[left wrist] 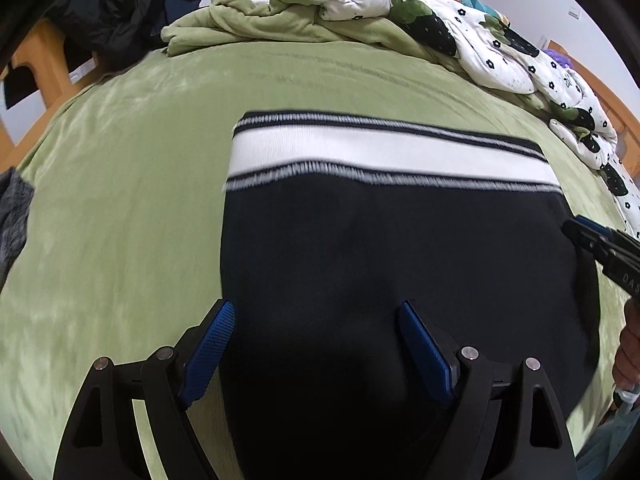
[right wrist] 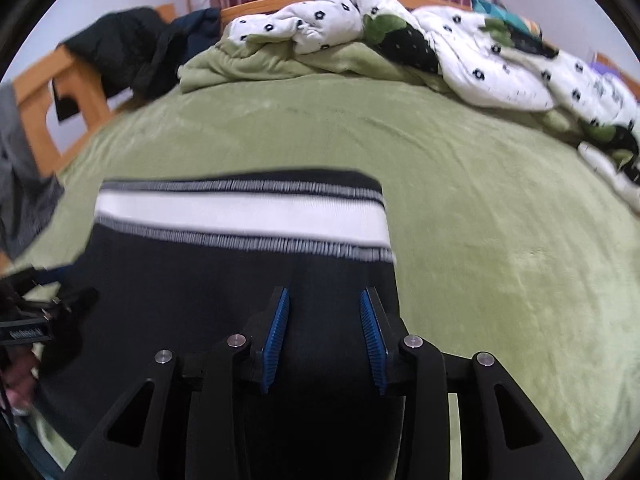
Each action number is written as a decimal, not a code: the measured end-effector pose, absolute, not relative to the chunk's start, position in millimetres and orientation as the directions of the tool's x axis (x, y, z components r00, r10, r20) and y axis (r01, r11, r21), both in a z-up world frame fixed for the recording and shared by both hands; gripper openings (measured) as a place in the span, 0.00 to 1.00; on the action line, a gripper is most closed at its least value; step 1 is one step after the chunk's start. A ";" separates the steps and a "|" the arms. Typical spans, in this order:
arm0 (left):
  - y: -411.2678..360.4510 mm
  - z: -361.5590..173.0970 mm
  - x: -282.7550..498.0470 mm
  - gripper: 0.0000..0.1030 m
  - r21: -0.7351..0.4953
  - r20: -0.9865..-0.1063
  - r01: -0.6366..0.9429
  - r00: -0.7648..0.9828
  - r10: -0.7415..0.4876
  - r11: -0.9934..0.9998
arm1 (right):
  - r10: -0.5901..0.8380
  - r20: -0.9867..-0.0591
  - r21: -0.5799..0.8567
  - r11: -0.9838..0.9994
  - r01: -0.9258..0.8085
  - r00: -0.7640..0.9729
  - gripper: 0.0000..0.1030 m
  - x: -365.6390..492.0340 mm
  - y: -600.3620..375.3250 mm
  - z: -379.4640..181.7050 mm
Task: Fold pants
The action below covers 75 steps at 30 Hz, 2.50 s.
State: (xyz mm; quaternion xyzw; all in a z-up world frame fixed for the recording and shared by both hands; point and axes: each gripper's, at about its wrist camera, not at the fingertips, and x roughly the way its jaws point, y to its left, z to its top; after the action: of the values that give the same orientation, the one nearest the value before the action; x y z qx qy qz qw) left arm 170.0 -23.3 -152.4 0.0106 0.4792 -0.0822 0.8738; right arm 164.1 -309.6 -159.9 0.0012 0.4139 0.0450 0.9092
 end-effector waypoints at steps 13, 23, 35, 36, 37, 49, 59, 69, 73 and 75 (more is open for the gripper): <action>-9.9 -146.9 31.1 0.78 -0.166 -0.862 0.084 0.471 -0.186 0.983 | 0.108 -0.780 0.095 0.994 -0.055 0.616 0.42 18.6 -292.0 -139.1; -1.4 -90.5 -50.7 0.80 -0.064 -0.758 0.114 0.641 -0.122 0.991 | 0.108 -0.695 0.117 0.992 -0.037 0.710 0.74 -69.0 -280.8 -98.1; -8.6 -76.3 -80.6 0.80 -0.046 -0.755 0.105 0.647 -0.103 0.993 | 0.060 -0.700 0.092 0.996 0.007 0.712 0.93 -92.8 -280.5 -95.9; -8.5 -75.7 -80.6 0.80 -0.049 -0.754 0.105 0.648 -0.106 0.993 | 0.060 -0.697 0.095 0.995 0.009 0.715 0.93 -93.3 -281.7 -94.9; -8.3 -75.4 -80.2 0.80 -0.053 -0.754 0.104 0.648 -0.108 0.993 | 0.060 -0.694 0.097 0.995 0.010 0.718 0.93 -93.2 -283.7 -94.7; -10.2 -72.6 -80.4 0.80 -0.040 -0.749 0.092 0.656 -0.091 0.995 | 0.058 -0.690 0.123 0.992 0.038 0.722 0.93 -91.8 -291.6 -94.3; -11.2 -72.9 -81.0 0.80 -0.043 -0.749 0.091 0.657 -0.092 0.995 | 0.046 -0.688 0.111 0.993 0.042 0.724 0.93 -91.5 -290.8 -94.3; -9.8 -72.9 -80.1 0.80 -0.045 -0.747 0.094 0.658 -0.096 0.995 | 0.046 -0.689 0.112 0.993 0.043 0.723 0.93 -91.9 -290.7 -94.8; -12.6 -73.2 -80.7 0.80 -0.044 -0.746 0.090 0.659 -0.093 0.995 | 0.045 -0.690 0.112 0.993 0.046 0.722 0.93 -91.7 -290.2 -95.3; -11.6 -73.2 -80.3 0.80 -0.043 -0.747 0.093 0.658 -0.093 0.995 | 0.042 -0.693 0.111 0.993 0.048 0.720 0.93 -91.4 -290.5 -95.5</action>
State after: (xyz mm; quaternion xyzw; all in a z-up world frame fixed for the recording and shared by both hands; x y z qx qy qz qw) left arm -80.3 -11.6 -73.2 -0.0004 0.4102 -0.0510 0.9106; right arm -91.4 -290.5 -95.5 0.0604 0.3741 -0.0015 0.9254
